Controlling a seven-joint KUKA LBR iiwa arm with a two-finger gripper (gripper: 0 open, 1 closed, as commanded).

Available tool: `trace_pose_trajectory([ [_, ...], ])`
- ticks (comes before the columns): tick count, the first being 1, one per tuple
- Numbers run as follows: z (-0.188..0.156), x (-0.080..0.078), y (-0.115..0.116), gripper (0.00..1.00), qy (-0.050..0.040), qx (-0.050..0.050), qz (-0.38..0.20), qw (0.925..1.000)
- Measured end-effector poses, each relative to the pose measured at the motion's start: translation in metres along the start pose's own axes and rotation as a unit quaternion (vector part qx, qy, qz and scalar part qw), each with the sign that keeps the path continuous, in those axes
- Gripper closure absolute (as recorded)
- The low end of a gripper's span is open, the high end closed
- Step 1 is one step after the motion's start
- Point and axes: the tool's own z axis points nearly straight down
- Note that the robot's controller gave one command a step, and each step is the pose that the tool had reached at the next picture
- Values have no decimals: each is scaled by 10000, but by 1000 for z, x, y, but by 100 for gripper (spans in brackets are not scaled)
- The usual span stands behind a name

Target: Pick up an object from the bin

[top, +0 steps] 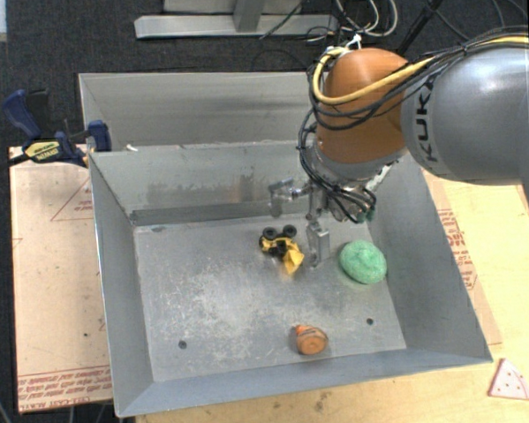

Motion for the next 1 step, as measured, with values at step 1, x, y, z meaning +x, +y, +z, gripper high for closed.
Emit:
trace_pose_trajectory([
  [1, 35, -9, -11, 0, -5, 5, 716, 9974],
])
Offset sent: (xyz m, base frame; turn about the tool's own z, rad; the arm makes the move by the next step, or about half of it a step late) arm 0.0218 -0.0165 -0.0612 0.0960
